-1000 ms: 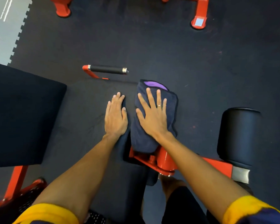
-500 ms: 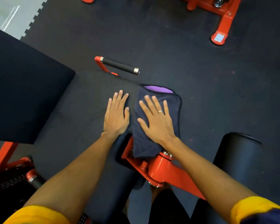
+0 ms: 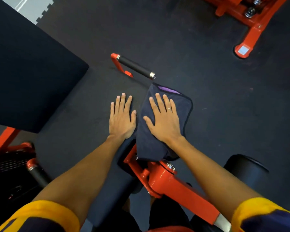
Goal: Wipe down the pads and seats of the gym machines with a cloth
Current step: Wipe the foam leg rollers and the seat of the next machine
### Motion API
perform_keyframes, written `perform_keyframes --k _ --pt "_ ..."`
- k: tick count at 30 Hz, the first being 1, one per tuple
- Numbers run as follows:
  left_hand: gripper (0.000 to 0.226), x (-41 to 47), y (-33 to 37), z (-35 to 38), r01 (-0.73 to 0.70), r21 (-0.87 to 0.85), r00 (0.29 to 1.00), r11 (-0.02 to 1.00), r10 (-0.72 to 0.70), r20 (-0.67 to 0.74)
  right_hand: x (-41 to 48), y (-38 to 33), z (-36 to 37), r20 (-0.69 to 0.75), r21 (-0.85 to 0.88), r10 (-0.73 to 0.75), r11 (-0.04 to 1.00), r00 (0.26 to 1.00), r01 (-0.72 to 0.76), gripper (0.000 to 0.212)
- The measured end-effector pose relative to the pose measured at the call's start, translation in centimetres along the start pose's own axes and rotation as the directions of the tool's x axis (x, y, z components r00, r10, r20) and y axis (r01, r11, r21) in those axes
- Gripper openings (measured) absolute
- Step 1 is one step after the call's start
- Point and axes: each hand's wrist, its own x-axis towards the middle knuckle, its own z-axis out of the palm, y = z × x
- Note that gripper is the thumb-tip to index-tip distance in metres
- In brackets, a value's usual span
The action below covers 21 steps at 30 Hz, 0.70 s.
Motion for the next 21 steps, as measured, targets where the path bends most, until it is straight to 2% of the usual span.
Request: perform_keyframes --k 4,9,11,15,18,21 --pt "0.06 0.0 0.0 0.1 0.003 -0.01 1.0 1.0 -0.003 -0.003 3.7 -0.2 -0.8 0.058 0.002 0.132 0.991 0.99 -0.132 0.08" --pt "0.059 0.3 -0.4 0.2 -0.001 0.012 1.0 1.0 0.002 -0.016 10.5 -0.3 -2.7 0.317 0.076 0.228 0.962 0.921 -0.264 0.081" --pt "0.059 0.4 -0.3 0.1 -0.001 0.005 1.0 1.0 0.001 -0.018 11.3 -0.1 -3.1 0.358 0.085 0.231 0.957 0.904 -0.278 0.079" --pt "0.058 0.0 -0.2 -0.1 0.002 -0.018 1.0 1.0 -0.002 -0.029 6.8 1.4 -3.6 0.218 0.106 0.246 0.956 0.944 -0.274 0.066" --pt "0.058 0.1 0.0 -0.1 0.008 -0.033 1.0 0.999 -0.009 -0.028 2.6 3.6 -3.8 0.152 0.09 0.278 0.952 0.949 -0.293 0.062" --pt "0.059 0.0 0.0 0.0 0.018 -0.011 0.999 1.0 -0.018 -0.032 3.1 2.7 -2.9 0.095 0.044 0.306 0.949 0.947 -0.311 0.057"
